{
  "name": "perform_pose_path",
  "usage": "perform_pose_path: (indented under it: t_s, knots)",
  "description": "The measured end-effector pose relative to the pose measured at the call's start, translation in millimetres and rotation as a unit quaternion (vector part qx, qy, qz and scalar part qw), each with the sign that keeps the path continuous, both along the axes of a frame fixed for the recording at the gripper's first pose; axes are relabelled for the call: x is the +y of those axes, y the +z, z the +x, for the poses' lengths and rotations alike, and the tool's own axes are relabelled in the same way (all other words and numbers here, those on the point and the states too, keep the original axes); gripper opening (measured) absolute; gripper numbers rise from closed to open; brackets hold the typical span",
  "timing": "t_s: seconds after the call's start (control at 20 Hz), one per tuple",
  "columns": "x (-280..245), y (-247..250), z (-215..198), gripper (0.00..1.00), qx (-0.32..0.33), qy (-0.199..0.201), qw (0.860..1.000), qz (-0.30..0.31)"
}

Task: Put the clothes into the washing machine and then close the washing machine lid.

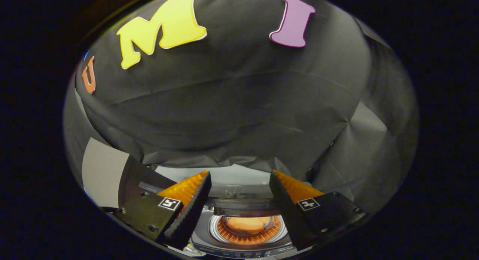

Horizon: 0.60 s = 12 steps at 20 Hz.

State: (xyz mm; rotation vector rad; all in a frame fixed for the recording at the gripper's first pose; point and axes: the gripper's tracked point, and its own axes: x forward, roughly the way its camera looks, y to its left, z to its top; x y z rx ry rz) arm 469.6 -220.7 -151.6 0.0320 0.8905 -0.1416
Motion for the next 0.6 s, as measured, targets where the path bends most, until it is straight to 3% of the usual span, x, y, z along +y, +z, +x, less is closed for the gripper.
perform_pose_path:
  t_s: [0.6]
  knots:
    - [7, 1, -62, 0.98, -0.003, -0.014, 1.0, -0.015]
